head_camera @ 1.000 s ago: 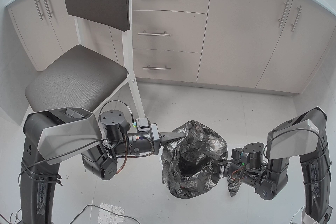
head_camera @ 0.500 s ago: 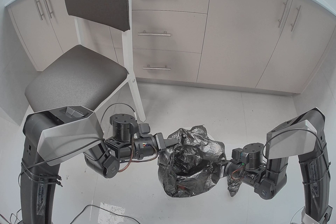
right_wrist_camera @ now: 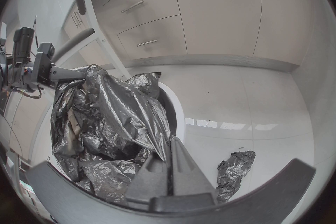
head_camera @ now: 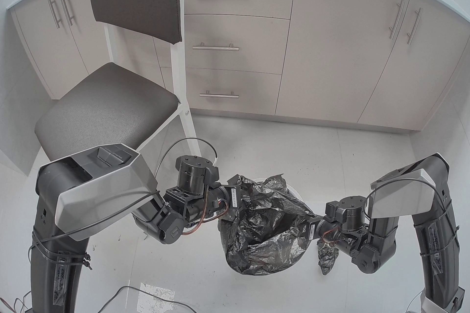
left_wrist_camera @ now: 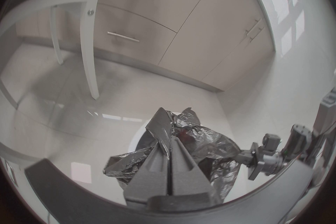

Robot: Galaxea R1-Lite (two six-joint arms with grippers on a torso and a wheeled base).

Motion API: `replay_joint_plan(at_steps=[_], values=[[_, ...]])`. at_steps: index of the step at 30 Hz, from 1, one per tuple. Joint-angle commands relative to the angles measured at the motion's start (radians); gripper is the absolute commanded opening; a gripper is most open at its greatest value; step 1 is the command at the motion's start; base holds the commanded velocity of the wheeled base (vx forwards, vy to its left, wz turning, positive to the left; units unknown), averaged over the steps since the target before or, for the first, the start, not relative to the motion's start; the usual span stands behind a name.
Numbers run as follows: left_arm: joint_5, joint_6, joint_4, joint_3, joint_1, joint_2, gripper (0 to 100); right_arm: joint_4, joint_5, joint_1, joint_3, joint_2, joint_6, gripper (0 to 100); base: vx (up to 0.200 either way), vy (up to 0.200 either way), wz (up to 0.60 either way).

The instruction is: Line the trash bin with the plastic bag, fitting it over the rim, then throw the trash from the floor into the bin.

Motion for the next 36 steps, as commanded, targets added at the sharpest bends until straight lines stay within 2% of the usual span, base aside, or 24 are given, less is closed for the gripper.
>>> replay_joint_plan(at_steps=[1, 10, 16, 26, 27, 36], values=[[0.028, 0.05, -0.021, -0.01, -0.01, 0.025, 0, -0.018, -0.007, -0.024, -0.032, 0.031, -0.032, 0, 0.0, 0.0, 0.0], [0.028, 0.17, -0.039, -0.011, -0.012, 0.031, 0, -0.018, -0.012, -0.087, -0.107, 0.054, -0.159, 0, 0.0, 0.0, 0.0], [0.028, 0.173, -0.047, -0.023, -0.01, 0.046, 0, -0.018, -0.053, -0.081, -0.16, 0.063, -0.173, 0, 0.0, 0.0, 0.0], [0.028, 0.172, -0.047, -0.023, -0.005, 0.049, 0, -0.015, -0.063, -0.041, -0.193, 0.073, -0.177, 0, 0.0, 0.0, 0.0], [0.028, 0.172, -0.049, -0.023, -0.005, 0.049, 0, -0.004, -0.063, -0.041, -0.2, 0.075, -0.177, 100, 0.0, 0.0, 0.0], [0.033, 0.169, -0.105, -0.025, 0.021, 0.088, 0, 0.049, -0.061, -0.047, -0.248, 0.067, -0.176, 100, 0.0, 0.0, 0.0]])
